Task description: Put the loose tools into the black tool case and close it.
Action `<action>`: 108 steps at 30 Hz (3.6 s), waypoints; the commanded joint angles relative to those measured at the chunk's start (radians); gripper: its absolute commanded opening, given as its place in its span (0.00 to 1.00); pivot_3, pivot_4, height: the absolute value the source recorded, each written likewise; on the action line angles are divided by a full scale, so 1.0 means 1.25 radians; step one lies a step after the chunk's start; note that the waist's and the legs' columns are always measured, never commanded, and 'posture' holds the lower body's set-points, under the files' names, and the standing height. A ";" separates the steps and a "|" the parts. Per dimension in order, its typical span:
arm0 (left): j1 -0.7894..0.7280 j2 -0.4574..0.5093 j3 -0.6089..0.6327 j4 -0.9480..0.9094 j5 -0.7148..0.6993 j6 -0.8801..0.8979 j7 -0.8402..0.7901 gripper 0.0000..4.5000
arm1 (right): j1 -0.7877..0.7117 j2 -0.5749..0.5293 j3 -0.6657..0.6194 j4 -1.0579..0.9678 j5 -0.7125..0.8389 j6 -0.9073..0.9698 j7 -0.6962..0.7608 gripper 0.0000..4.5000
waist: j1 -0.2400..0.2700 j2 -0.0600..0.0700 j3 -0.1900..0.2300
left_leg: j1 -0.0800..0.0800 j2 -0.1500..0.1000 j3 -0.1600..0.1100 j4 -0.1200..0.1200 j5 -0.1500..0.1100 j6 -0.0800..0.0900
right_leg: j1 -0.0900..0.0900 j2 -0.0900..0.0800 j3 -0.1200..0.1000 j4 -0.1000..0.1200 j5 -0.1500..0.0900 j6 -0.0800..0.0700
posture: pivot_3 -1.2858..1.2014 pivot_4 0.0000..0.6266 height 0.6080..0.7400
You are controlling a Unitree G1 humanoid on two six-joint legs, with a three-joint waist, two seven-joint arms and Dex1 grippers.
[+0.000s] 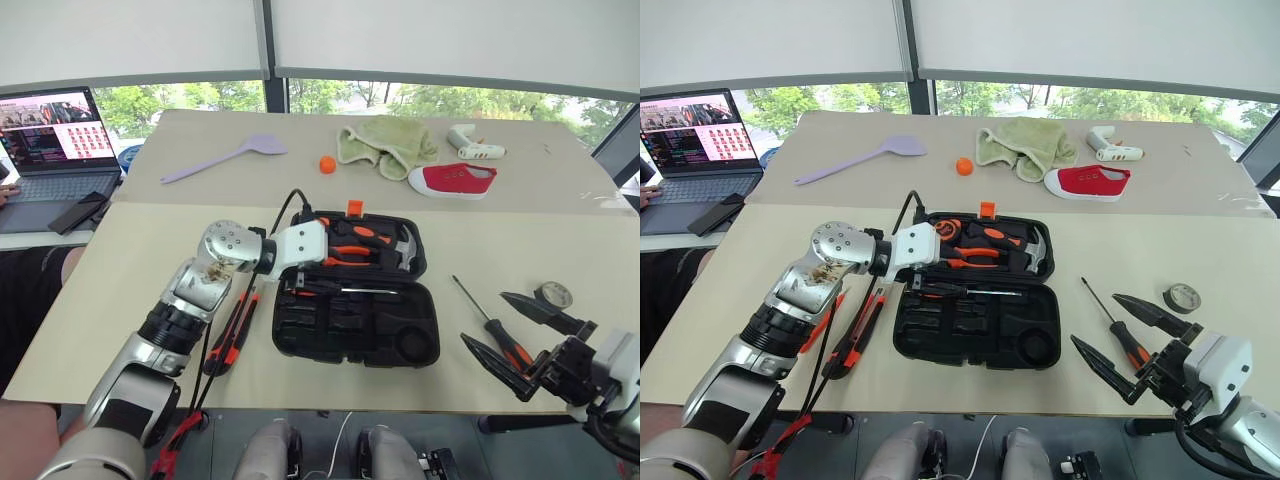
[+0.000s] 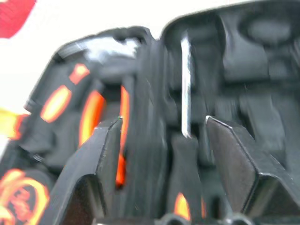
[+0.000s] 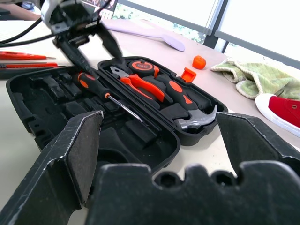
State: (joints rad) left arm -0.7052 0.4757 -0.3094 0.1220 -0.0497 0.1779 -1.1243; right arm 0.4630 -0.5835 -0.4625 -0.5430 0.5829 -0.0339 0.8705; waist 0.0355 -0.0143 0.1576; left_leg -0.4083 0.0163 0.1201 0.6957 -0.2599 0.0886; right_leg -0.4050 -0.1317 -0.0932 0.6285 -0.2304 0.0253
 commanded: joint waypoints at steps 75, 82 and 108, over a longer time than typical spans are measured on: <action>0.546 0.126 0.392 -0.326 -0.524 -0.048 -0.163 1.00 | -0.138 -0.381 -0.067 0.192 -0.138 0.497 0.024 0.23 | 0.003 0.007 -0.005 | -0.001 -0.001 -0.002 0.000 -0.004 0.001 | 0.001 -0.005 -0.002 -0.003 -0.002 0.002 | 0.52 0.24 1.00; 0.590 0.151 0.436 -0.249 -0.487 -0.076 -0.157 1.00 | -0.467 -0.443 0.200 0.106 -0.097 0.532 0.127 0.23 | -0.032 0.007 -0.003 | 0.002 0.002 -0.001 -0.001 -0.004 0.000 | 0.001 0.001 0.000 -0.003 -0.002 0.000 | 0.52 0.24 1.00; 0.706 0.159 0.476 -0.268 -0.466 -0.135 -0.123 1.00 | -0.904 -0.272 0.727 0.298 -0.435 0.457 0.270 0.45 | -0.022 0.005 -0.002 | -0.012 -0.002 0.000 0.003 0.000 -0.005 | -0.012 -0.006 -0.004 0.000 0.000 0.001 | 0.52 0.24 1.00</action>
State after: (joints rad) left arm 0.1840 0.6659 0.2613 -0.2012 -0.6293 0.0255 -1.2779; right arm -0.6593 -0.9264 0.4678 -0.1761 0.0513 0.5707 1.2110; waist 0.0083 -0.0082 0.1555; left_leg -0.4230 0.0144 0.1201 0.6994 -0.2600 0.0824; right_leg -0.4202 -0.1385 -0.0988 0.6292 -0.2305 0.0265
